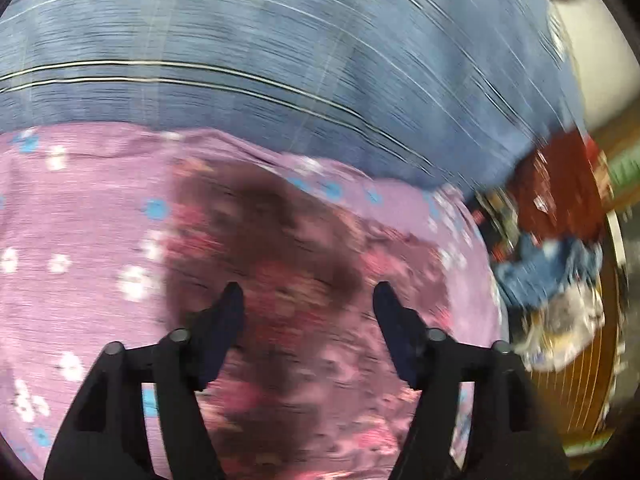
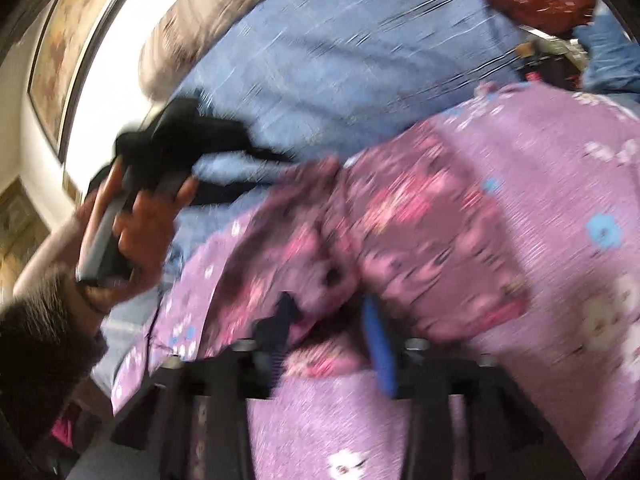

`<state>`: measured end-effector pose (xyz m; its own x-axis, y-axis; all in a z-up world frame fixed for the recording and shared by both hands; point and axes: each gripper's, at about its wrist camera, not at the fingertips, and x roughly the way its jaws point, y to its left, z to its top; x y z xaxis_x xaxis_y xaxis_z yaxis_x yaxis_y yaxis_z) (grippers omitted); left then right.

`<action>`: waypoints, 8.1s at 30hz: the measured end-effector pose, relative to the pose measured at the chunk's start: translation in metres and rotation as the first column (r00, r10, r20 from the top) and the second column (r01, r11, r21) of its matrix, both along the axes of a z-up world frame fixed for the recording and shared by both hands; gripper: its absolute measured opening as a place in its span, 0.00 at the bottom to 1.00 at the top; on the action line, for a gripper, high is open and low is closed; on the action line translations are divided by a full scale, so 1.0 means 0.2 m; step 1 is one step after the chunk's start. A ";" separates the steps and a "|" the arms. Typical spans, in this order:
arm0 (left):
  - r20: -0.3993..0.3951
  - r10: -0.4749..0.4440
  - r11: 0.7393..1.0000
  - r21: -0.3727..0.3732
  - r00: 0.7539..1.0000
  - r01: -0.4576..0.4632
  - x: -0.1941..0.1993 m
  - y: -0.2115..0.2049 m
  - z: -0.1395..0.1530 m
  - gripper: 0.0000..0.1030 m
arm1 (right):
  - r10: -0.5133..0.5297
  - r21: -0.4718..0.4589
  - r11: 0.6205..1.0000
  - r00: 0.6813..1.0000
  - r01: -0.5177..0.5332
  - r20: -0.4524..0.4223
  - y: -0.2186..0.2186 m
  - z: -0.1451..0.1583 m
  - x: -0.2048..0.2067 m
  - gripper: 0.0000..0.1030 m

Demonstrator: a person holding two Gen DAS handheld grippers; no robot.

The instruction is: Fold small clothes

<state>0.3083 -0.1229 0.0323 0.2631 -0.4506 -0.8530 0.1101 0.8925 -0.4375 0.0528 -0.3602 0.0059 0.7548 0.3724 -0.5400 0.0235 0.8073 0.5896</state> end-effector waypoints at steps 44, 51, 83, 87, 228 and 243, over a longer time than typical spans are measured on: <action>-0.043 0.113 0.989 -0.088 0.993 -0.116 -0.10 -0.10 0.01 0.67 | -0.146 0.066 0.988 0.985 0.140 0.090 -0.53 0.15 0.07 0.42; -0.176 0.061 0.985 -0.146 0.982 -0.087 -0.17 -0.08 -0.24 0.65 | 0.069 0.020 0.998 0.978 -0.067 -0.197 -0.34 0.00 0.83 0.52; 0.147 -0.027 0.980 0.197 0.989 -0.003 -0.55 -0.14 0.06 0.47 | 0.088 -0.173 0.976 0.962 -0.136 -0.258 -0.23 0.06 0.48 0.14; 0.048 -0.058 0.997 0.058 0.997 0.055 -0.64 -0.05 -0.01 0.61 | 0.073 -0.099 0.990 0.967 -0.100 -0.246 -0.28 0.08 0.33 0.35; 0.040 0.028 0.998 -0.060 0.999 -0.026 -0.87 0.53 -0.10 0.53 | 0.214 -0.053 0.972 0.956 -0.229 -0.203 0.27 0.06 0.32 0.37; 0.096 0.061 0.983 0.168 0.993 -0.077 -0.65 0.42 -0.23 0.66 | 0.251 -0.079 0.958 0.941 -0.274 -0.225 0.27 -0.07 0.44 0.10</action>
<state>0.1787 -0.0380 -0.0140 0.3679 -0.2780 -0.8873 0.0777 0.9601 -0.2686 0.1407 -0.3061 -0.0083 0.5026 0.4726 -0.7239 -0.0834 0.8599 0.5035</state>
